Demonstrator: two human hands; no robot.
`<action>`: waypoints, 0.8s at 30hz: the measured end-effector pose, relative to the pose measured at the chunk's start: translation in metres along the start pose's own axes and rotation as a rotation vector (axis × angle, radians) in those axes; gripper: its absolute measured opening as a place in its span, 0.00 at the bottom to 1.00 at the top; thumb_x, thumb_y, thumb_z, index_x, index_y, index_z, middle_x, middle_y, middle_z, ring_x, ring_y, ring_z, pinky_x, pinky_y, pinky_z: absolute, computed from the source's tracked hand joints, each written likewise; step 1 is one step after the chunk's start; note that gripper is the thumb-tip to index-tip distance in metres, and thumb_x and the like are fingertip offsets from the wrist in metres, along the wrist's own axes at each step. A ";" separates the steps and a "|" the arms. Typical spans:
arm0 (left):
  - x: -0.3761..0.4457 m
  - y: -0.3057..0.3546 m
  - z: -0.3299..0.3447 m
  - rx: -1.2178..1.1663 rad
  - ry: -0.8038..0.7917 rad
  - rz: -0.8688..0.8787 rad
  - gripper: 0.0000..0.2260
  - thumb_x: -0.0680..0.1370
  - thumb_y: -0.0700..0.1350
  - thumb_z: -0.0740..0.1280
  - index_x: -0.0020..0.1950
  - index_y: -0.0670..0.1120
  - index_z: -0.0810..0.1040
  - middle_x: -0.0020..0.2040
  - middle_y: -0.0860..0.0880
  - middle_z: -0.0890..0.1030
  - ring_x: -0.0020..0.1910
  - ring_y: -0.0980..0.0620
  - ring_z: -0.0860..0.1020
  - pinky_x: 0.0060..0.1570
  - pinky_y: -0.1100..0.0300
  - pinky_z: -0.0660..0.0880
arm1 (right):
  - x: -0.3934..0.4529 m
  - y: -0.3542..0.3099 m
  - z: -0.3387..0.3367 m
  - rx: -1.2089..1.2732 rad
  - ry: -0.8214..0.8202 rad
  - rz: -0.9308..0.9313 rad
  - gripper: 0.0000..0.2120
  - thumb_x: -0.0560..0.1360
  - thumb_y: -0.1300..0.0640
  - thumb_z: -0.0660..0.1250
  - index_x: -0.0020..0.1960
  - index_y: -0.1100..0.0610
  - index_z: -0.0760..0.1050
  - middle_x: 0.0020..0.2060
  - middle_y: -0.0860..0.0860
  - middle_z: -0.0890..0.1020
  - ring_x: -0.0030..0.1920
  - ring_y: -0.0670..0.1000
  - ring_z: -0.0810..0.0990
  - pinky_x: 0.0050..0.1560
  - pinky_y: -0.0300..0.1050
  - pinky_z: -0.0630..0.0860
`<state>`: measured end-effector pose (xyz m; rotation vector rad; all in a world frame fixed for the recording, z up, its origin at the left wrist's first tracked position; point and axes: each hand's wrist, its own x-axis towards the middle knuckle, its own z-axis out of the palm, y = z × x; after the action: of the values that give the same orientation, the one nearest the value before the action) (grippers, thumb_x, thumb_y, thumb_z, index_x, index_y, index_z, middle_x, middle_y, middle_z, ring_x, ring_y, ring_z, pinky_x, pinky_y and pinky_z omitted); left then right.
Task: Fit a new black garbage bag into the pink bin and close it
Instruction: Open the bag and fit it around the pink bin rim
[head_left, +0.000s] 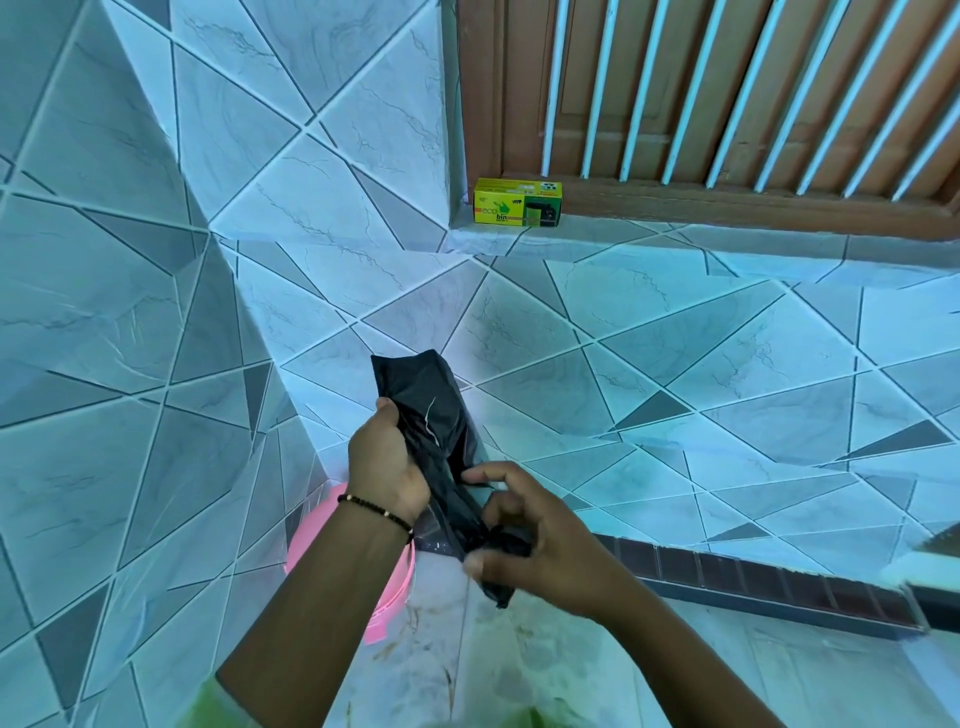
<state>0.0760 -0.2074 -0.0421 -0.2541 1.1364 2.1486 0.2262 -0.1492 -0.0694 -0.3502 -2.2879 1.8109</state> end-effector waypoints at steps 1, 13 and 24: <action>-0.002 0.000 -0.001 0.005 -0.019 -0.019 0.15 0.82 0.47 0.53 0.48 0.41 0.76 0.45 0.44 0.79 0.42 0.48 0.77 0.41 0.55 0.75 | 0.001 0.000 -0.004 0.008 0.045 -0.021 0.22 0.68 0.48 0.71 0.60 0.47 0.71 0.37 0.41 0.76 0.39 0.43 0.75 0.42 0.39 0.73; -0.006 0.005 0.011 -0.155 -0.099 -0.158 0.16 0.82 0.44 0.50 0.44 0.39 0.74 0.42 0.45 0.80 0.43 0.47 0.75 0.54 0.50 0.70 | 0.022 0.046 0.009 -0.667 0.165 -0.207 0.42 0.67 0.43 0.70 0.74 0.47 0.52 0.73 0.49 0.61 0.71 0.48 0.60 0.70 0.46 0.60; 0.020 0.030 0.006 -0.288 -0.037 -0.024 0.18 0.82 0.39 0.48 0.40 0.41 0.75 0.28 0.45 0.81 0.42 0.48 0.76 0.59 0.51 0.70 | 0.012 0.039 -0.001 -0.870 -0.003 0.147 0.13 0.78 0.55 0.59 0.51 0.63 0.76 0.47 0.64 0.81 0.48 0.63 0.78 0.40 0.42 0.65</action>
<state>0.0425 -0.2041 -0.0280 -0.3532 0.7963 2.2830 0.2172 -0.1363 -0.1072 -0.6424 -2.9918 0.7413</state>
